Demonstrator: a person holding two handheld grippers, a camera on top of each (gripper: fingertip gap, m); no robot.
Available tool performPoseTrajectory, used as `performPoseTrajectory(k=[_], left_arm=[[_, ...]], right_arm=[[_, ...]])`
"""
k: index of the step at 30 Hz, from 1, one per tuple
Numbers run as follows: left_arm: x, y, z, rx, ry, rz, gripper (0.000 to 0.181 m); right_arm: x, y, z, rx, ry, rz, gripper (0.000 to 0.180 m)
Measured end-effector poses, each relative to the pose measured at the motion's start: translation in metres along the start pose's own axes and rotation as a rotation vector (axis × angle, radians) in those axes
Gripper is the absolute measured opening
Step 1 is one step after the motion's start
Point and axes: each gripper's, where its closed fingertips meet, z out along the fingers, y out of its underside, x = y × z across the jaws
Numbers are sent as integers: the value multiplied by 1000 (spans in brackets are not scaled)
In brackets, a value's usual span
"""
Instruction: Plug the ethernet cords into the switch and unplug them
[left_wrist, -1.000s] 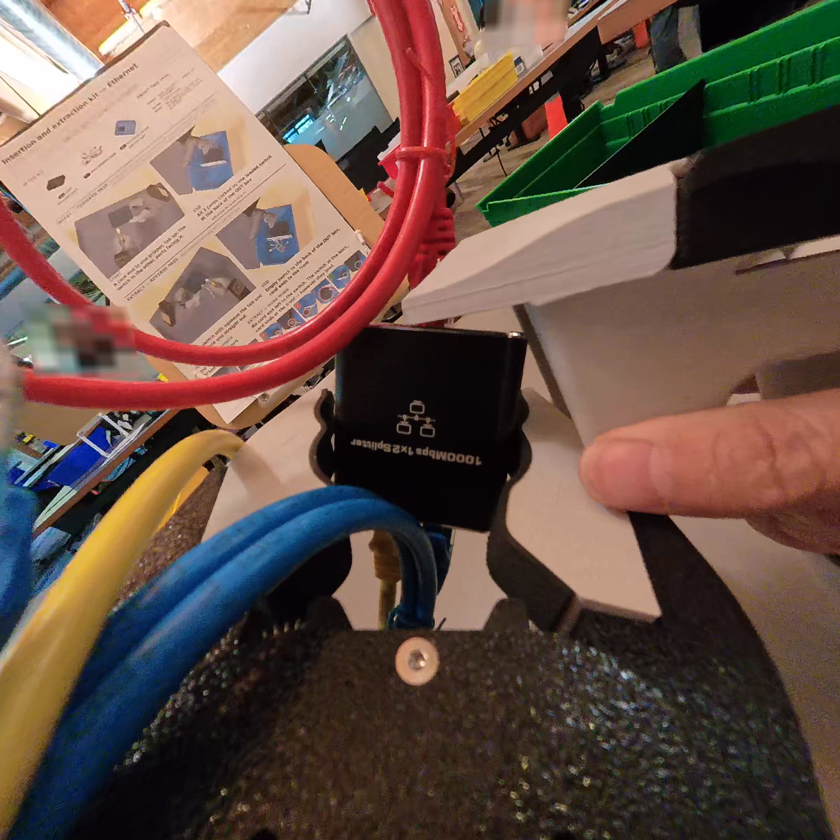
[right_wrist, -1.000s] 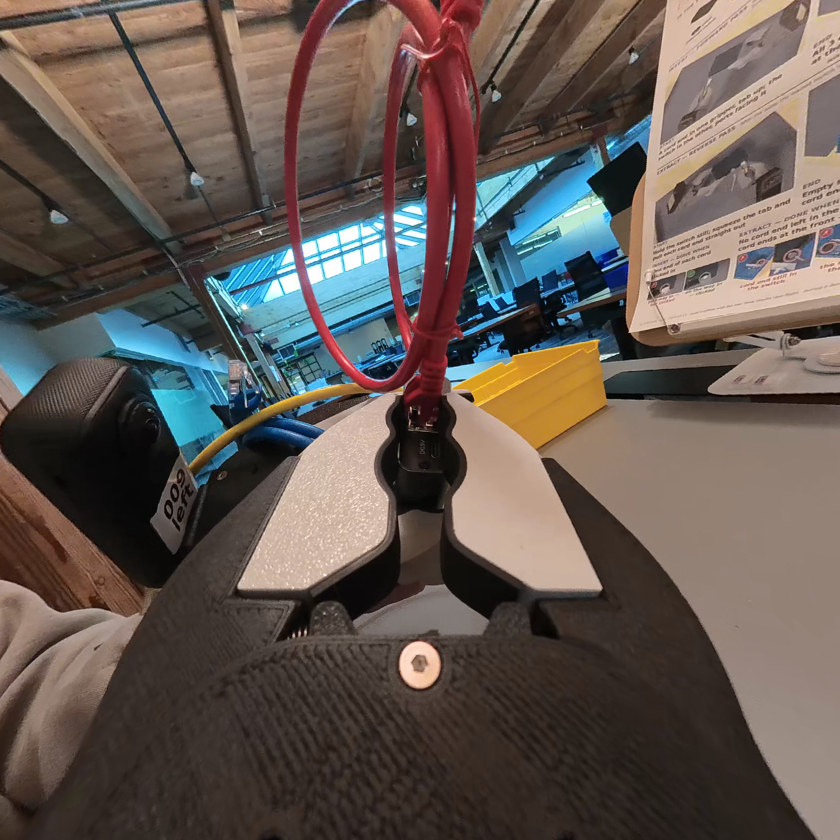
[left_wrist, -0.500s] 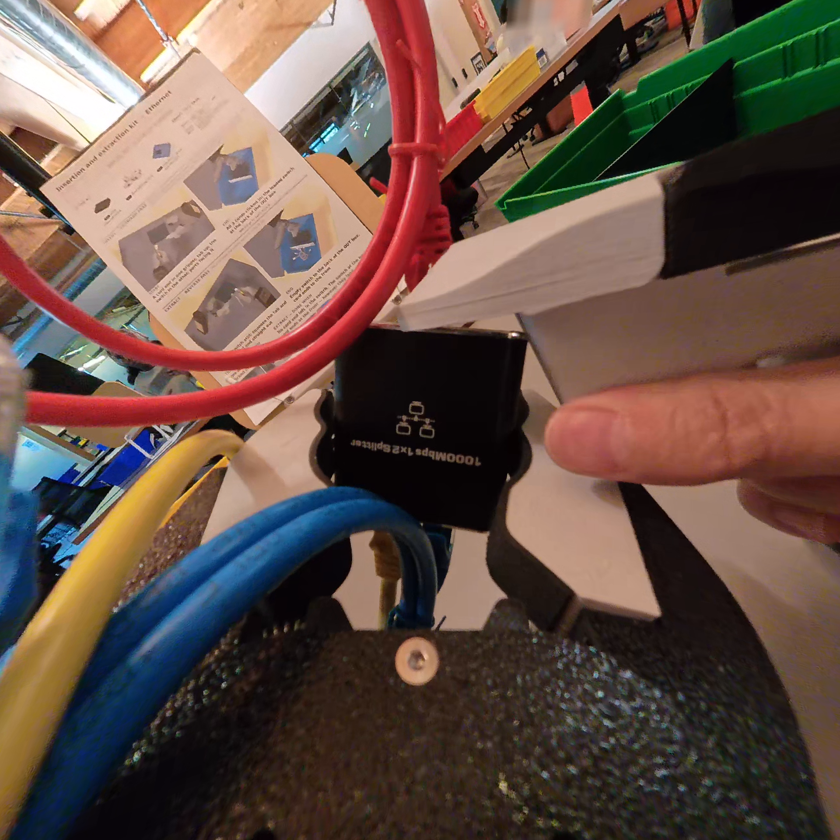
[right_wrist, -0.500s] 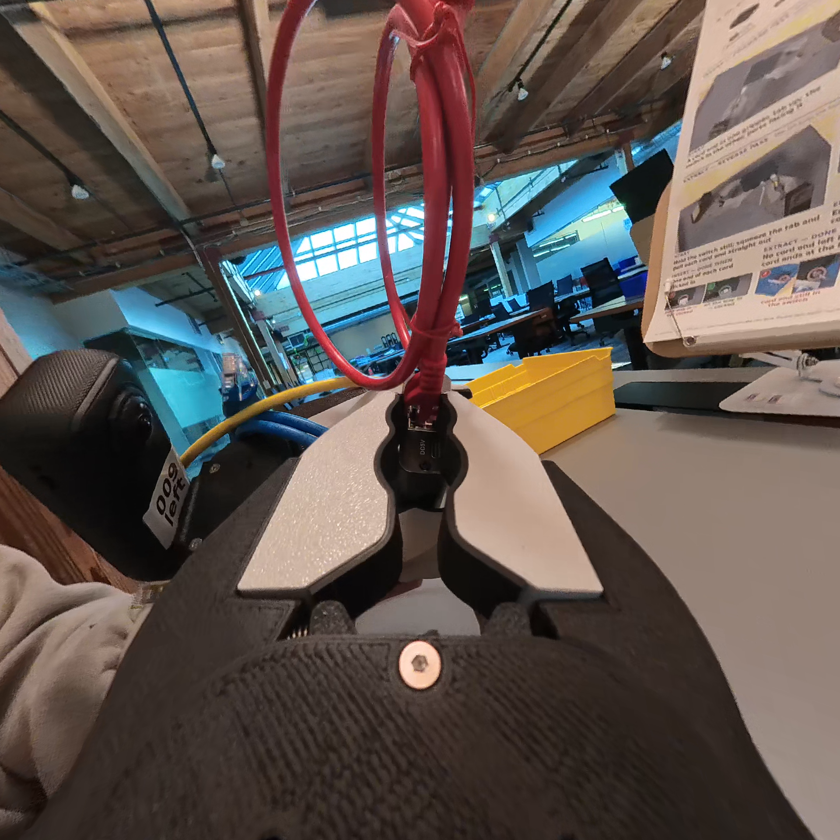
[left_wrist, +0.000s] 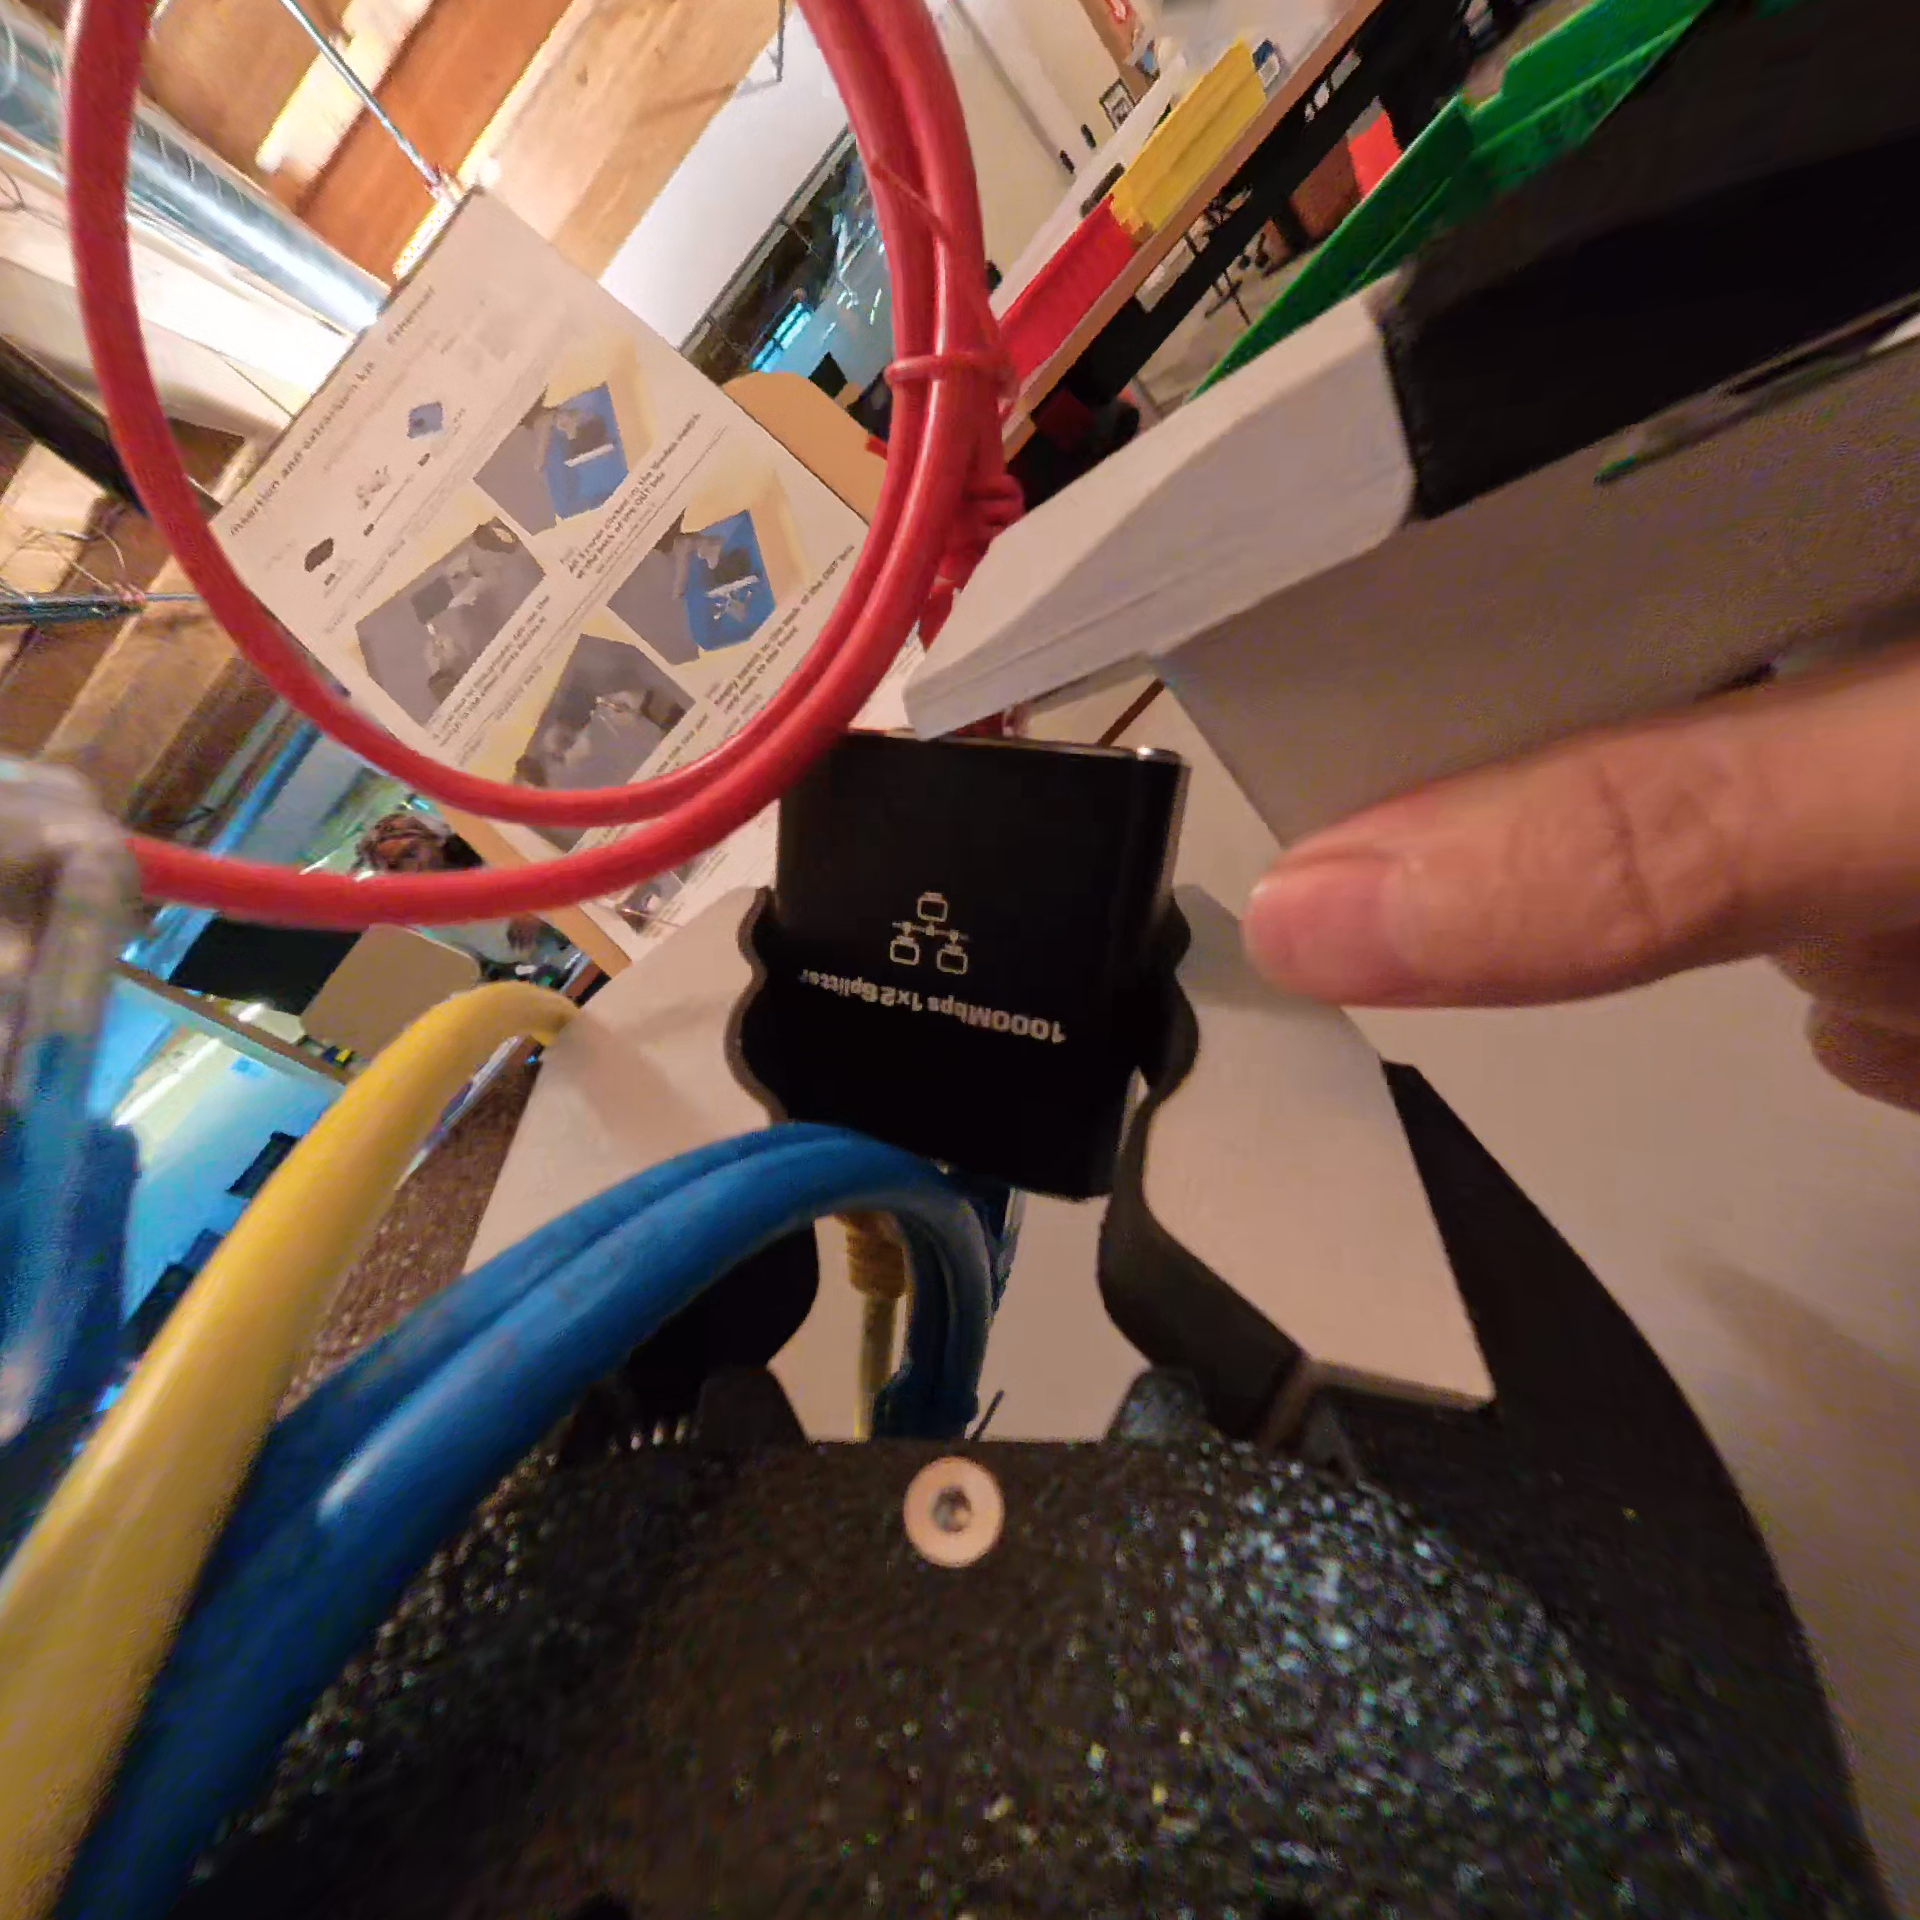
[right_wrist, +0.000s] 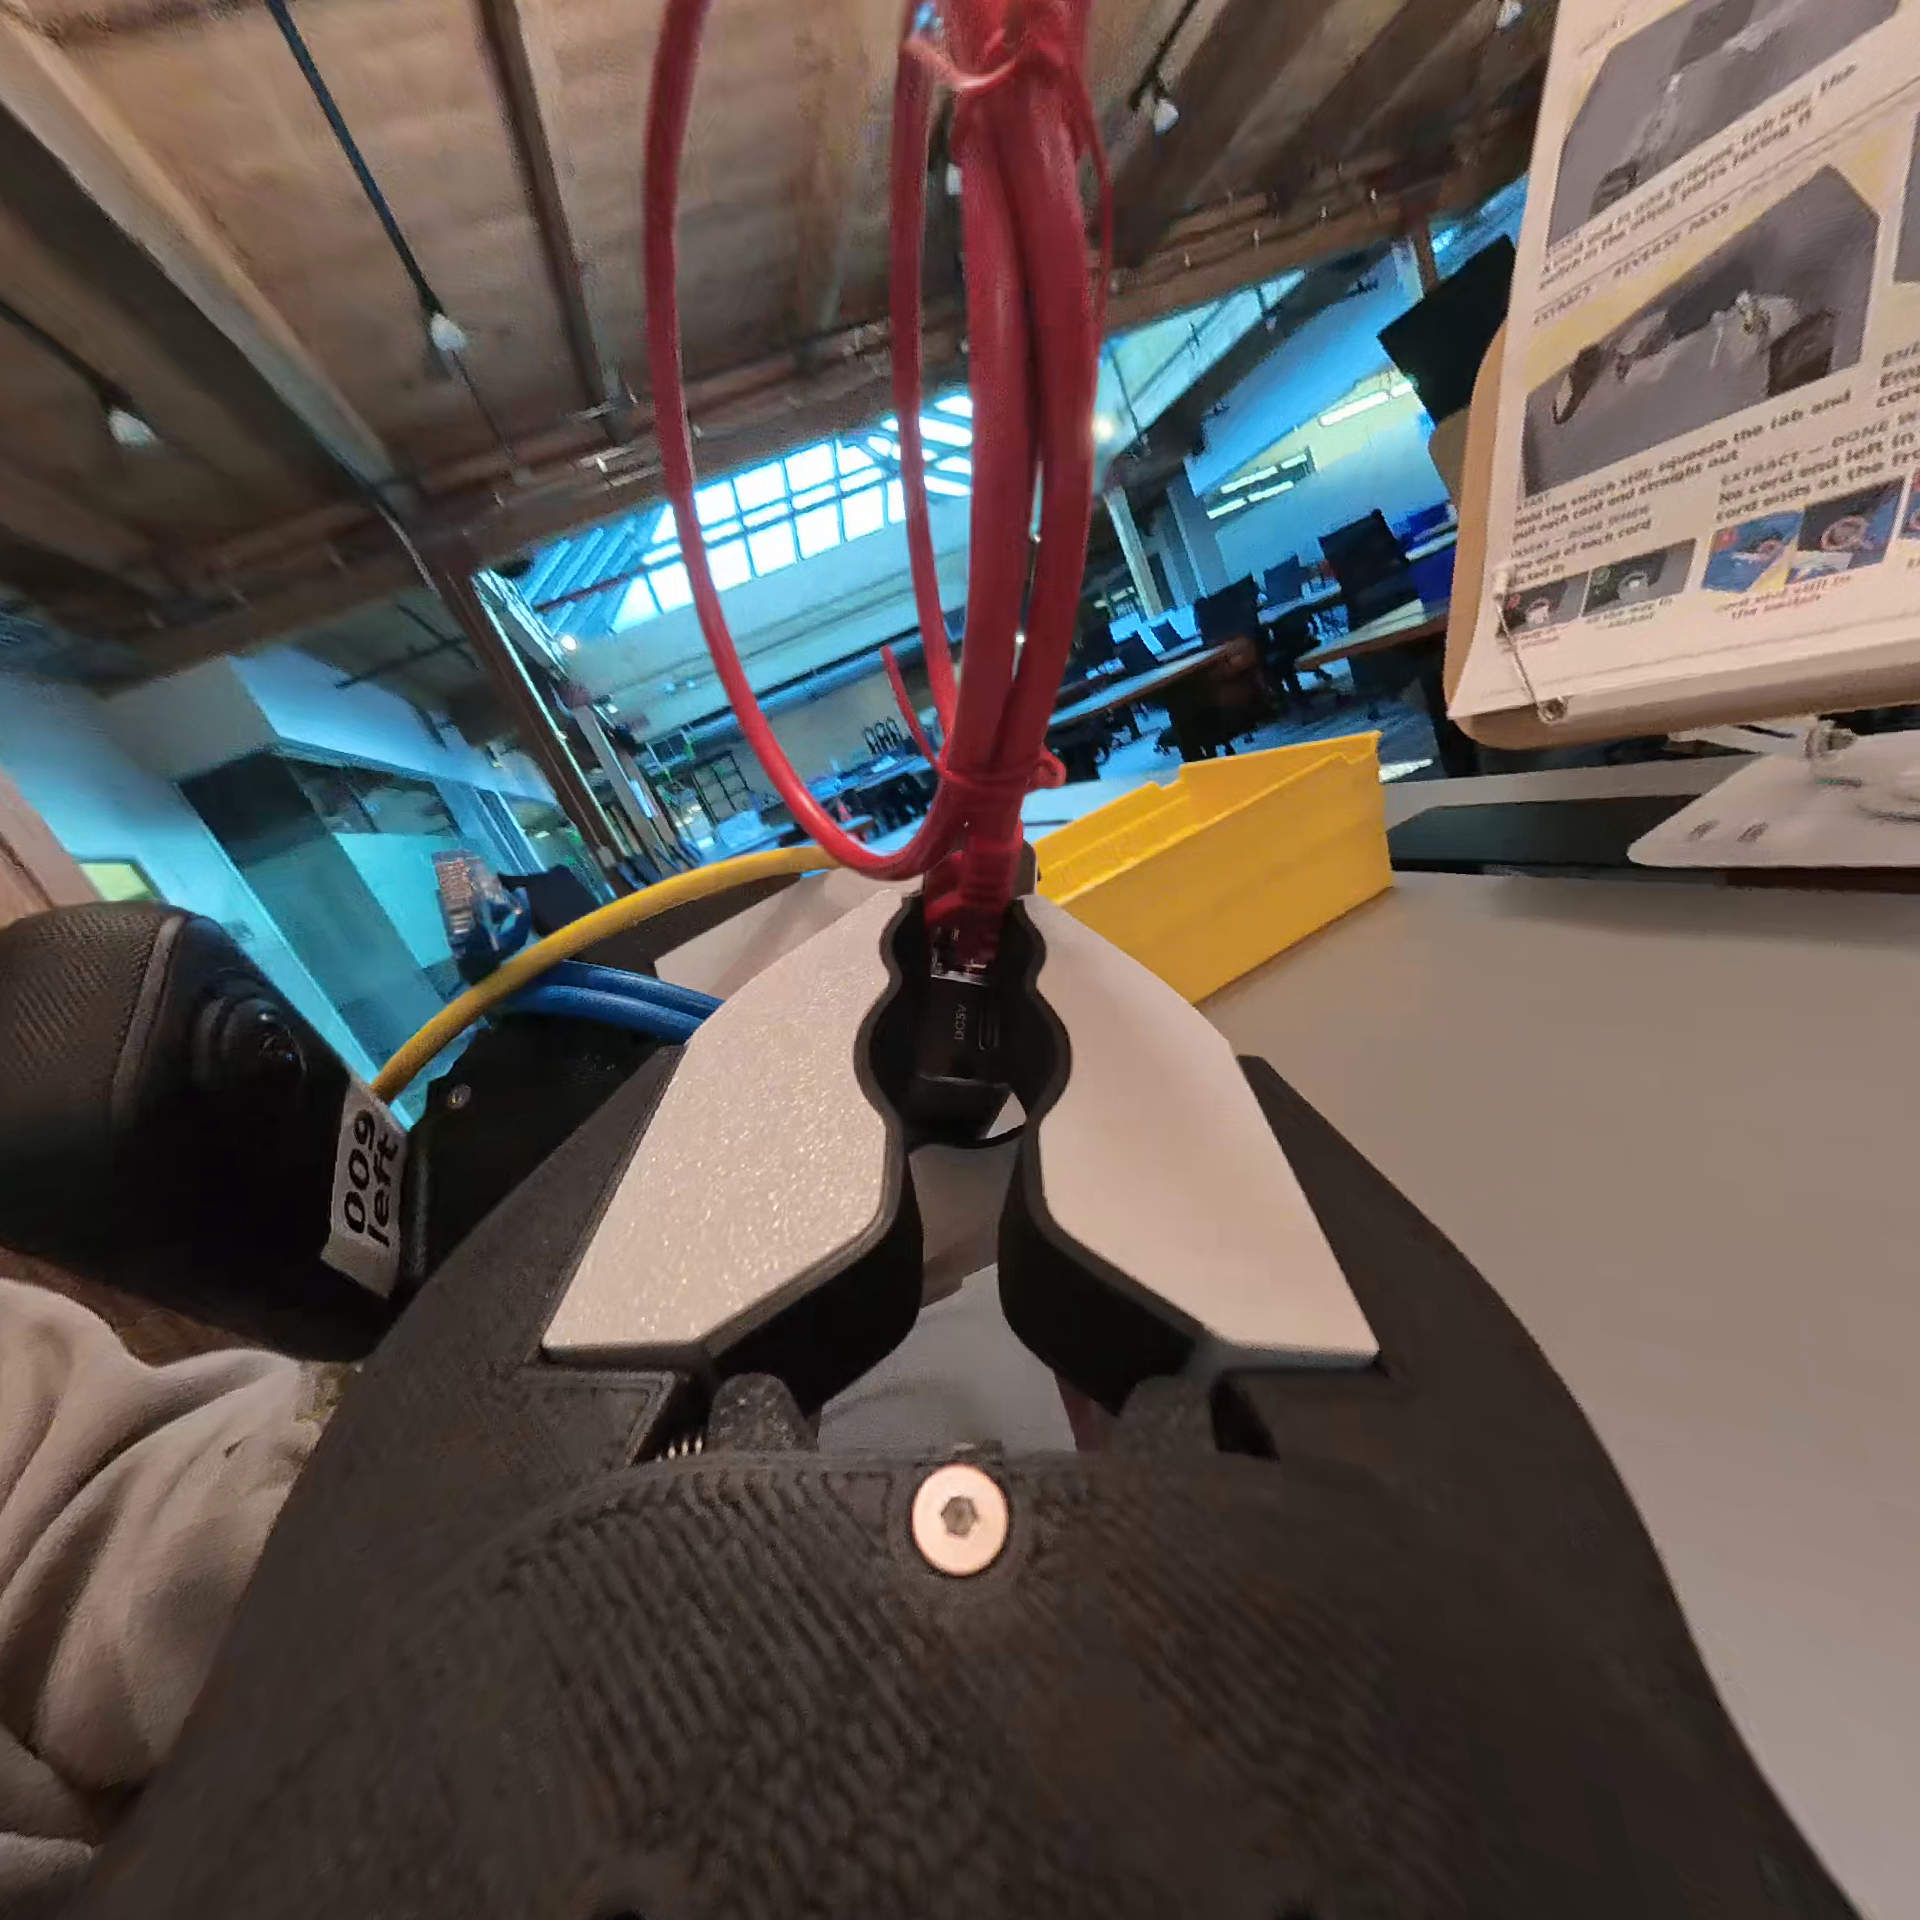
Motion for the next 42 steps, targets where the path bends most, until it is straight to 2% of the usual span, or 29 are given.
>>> performPoseTrajectory(k=[3, 7, 12, 13, 16, 17, 19, 21, 22, 28, 30, 33, 36, 38, 42], left_arm=[[2, -8, 1, 54, 70, -45, 66], [8, -12, -2, 95, 171, -82, 65], [5, -2, 1, 60, 113, -125, 66], [2, -1, 1, 59, 86, -106, 66], [-4, -1, 1, 45, 17, 53, 66], [-3, -1, 2, 37, 16, 83, 66], [0, 4, 3, 30, 35, 61, 66], [1, 8, 2, 30, 54, 19, 65], [0, 8, 0, 44, 55, 1, 66], [-18, -15, -5, 83, -42, 146, 66], [-17, -15, -3, 76, -35, 156, 65], [-10, -7, -3, 53, -2, 136, 65], [-9, -8, -5, 51, 2, 132, 65], [-12, -11, -7, 56, -22, 178, 66], [-15, -19, -6, 73, -54, 311, 65]], right_arm=[[0, -6, -1, -57, 16, -101, 15], [1, -6, -6, -48, -16, -68, 14], [-1, -1, 1, -97, 72, -155, 15], [-2, 0, 3, -98, 67, -130, 14], [5, -3, 1, 37, -39, 184, 14], [6, -2, -1, 53, -42, 188, 14], [8, 3, 0, -37, 13, 82, 14], [5, 8, 1, -175, 93, -155, 15], [3, 8, 2, -209, 103, -201, 15], [-6, -15, -1, 108, -137, 267, 13], [-4, -15, -1, 111, -126, 276, 13], [0, -6, -1, -17, -36, 122, 13], [-2, -5, -3, -62, -22, 67, 13], [-4, -7, -4, -34, -60, 138, 13], [-3, -13, -9, 119, -168, 416, 13]])
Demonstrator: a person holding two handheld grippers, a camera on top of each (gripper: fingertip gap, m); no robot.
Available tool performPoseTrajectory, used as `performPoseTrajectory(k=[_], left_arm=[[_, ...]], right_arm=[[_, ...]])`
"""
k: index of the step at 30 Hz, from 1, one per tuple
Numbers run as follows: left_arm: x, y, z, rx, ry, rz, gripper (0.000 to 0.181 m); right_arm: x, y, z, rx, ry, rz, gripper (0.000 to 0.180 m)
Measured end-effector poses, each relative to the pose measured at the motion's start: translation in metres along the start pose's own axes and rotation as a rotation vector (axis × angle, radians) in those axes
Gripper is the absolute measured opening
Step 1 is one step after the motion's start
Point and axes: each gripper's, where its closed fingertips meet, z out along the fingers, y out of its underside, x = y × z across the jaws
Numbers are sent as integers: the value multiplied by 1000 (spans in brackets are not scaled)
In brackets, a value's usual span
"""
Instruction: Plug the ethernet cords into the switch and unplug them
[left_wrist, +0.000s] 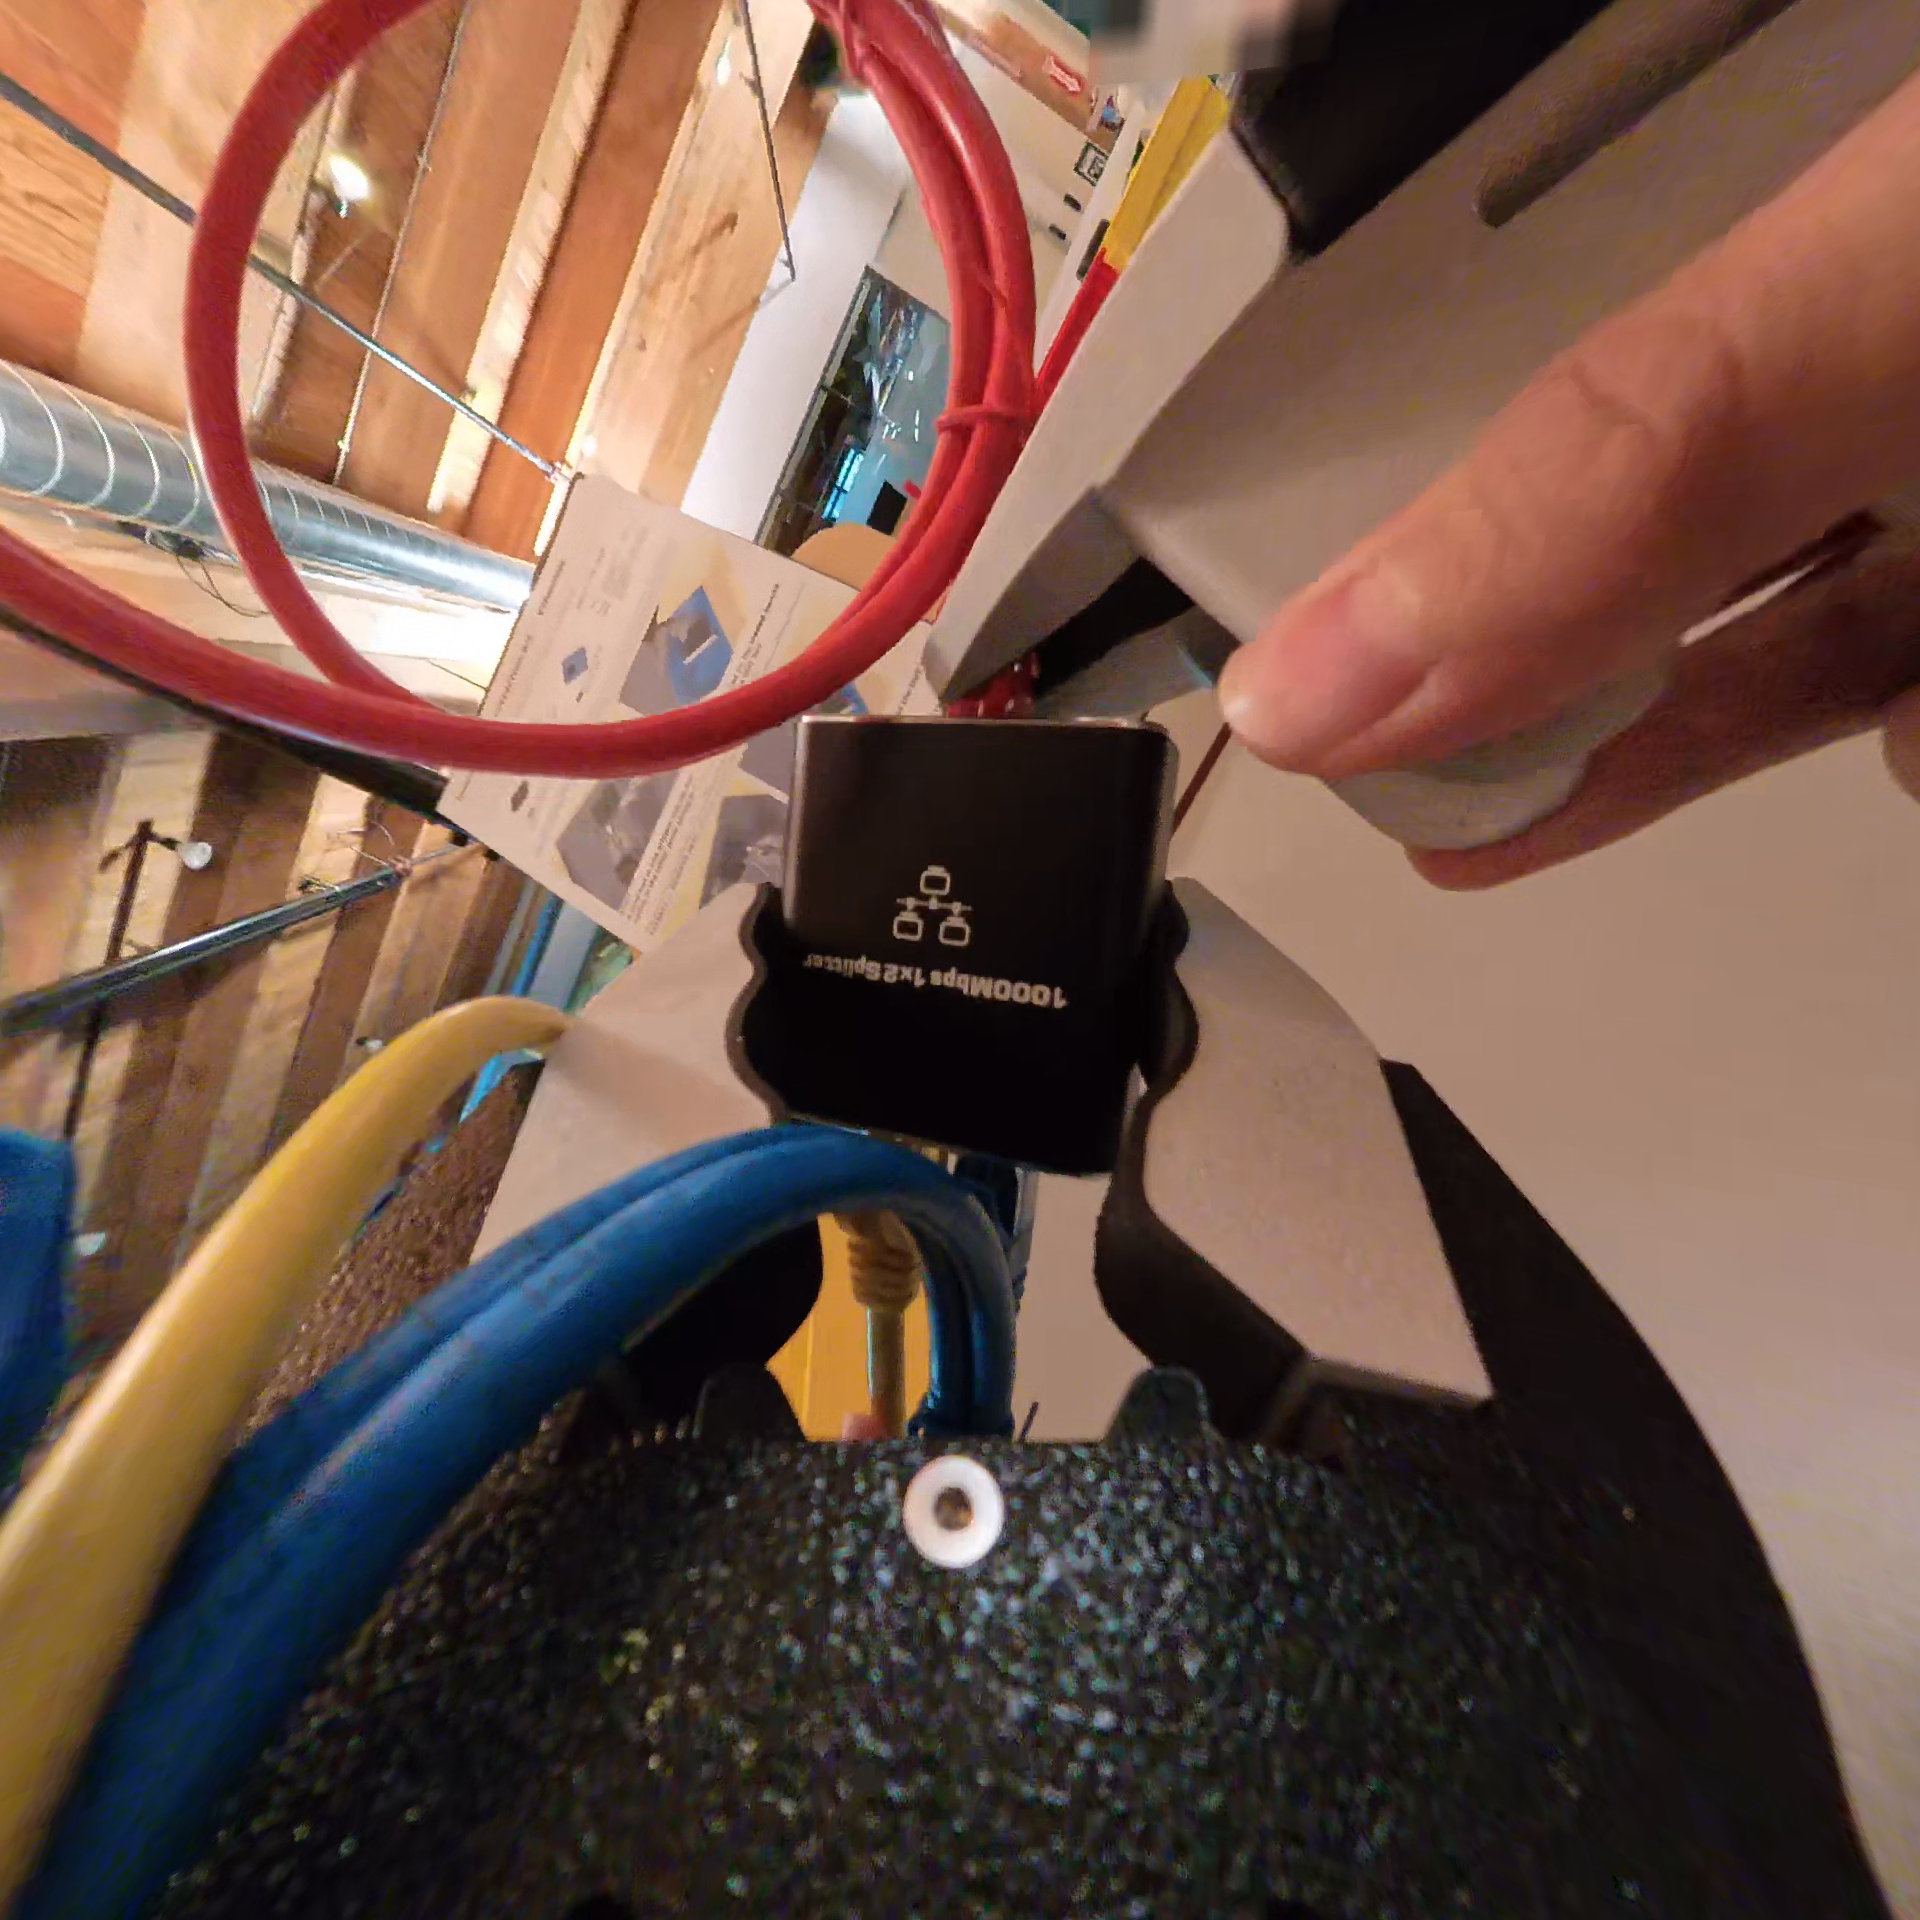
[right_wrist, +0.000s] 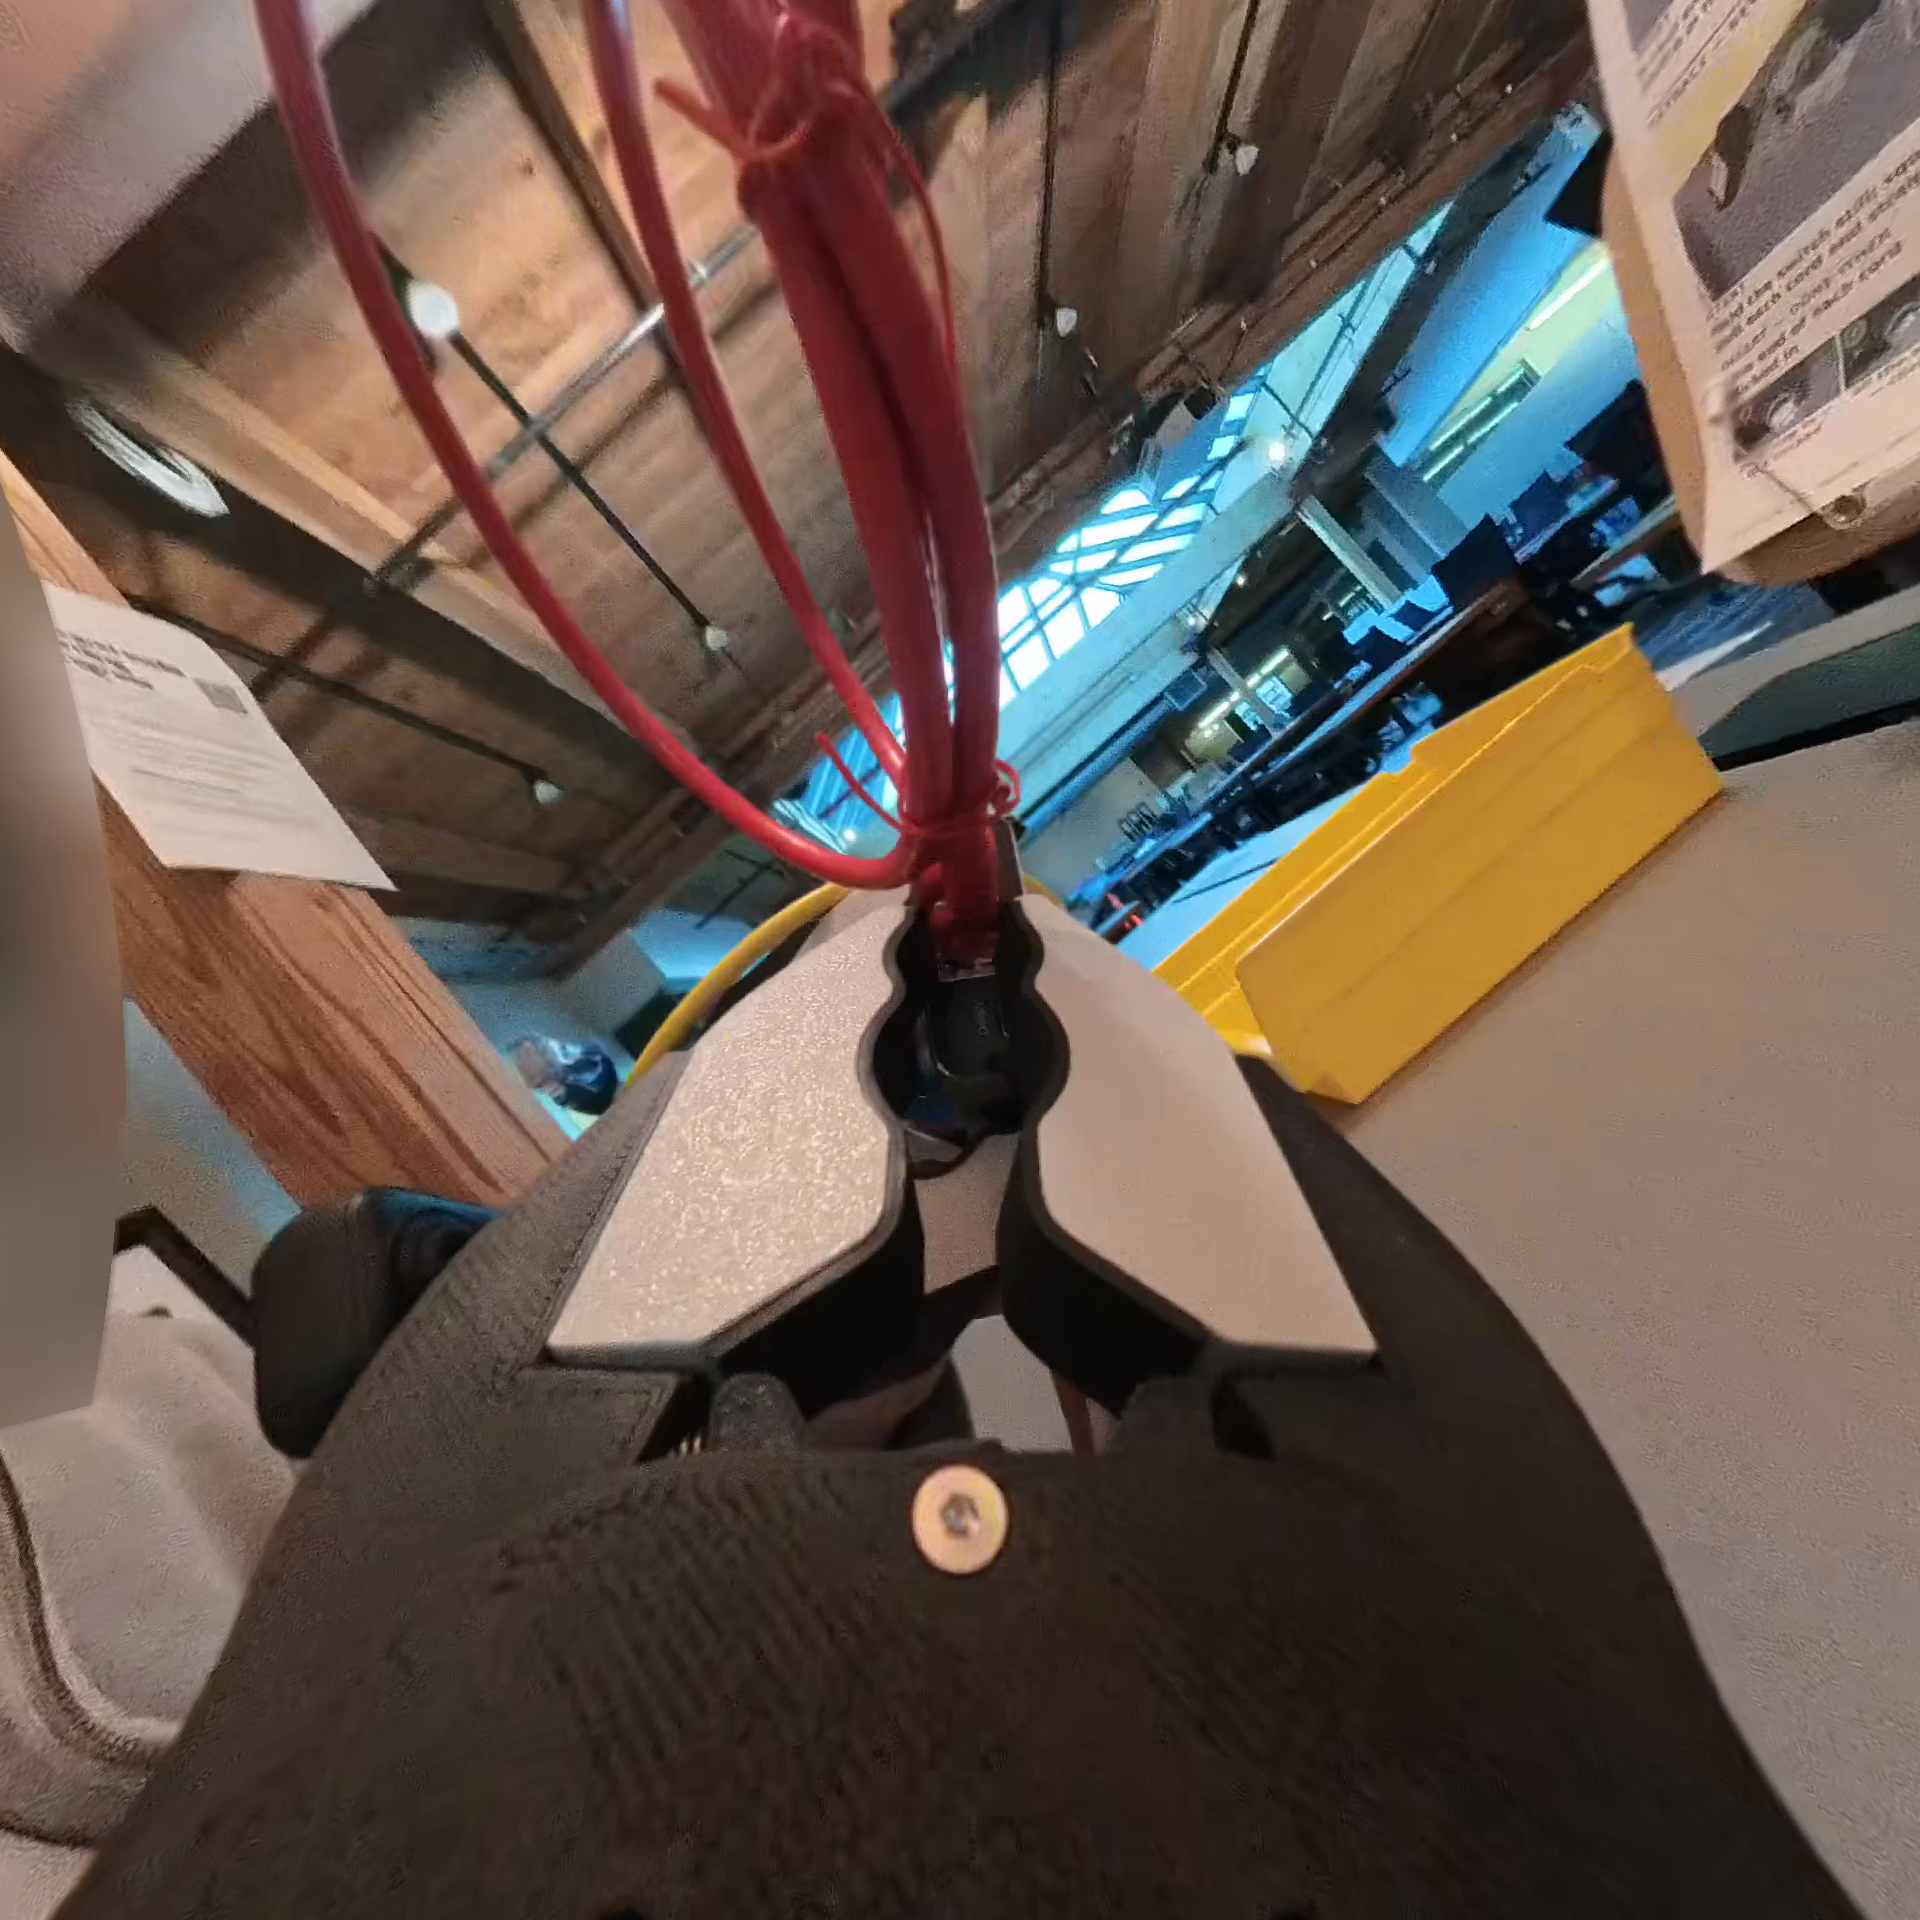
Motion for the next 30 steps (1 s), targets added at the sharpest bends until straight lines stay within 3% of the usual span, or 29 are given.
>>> performPoseTrajectory(k=[2, 14, 18, 24, 25, 27, 28, 30], left_arm=[[-1, 1, 2, -3, 2, 22, 65], [12, 11, 1, -76, 112, -222, 65], [5, 11, 3, -74, 63, -186, 65], [17, 11, 1, -65, 190, -377, 66], [17, 15, 1, -79, 195, -386, 65], [10, 59, -4, -184, 150, -417, 64], [5, 76, -9, -196, 158, -546, 64], [-14, 70, -13, -150, 109, -529, 64]], right_arm=[[2, -1, 1, 25, -10, 32, 13], [12, 6, 6, -213, 180, -357, 14], [10, 1, 10, -150, 120, -242, 13], [12, 6, 9, -327, 258, -539, 15], [13, 2, 8, -330, 292, -578, 15], [10, -75, -33, -78, 456, -657, 13], [-5, -108, -50, 31, 408, -629, 13], [7, -95, -49, -152, 437, -623, 14]])
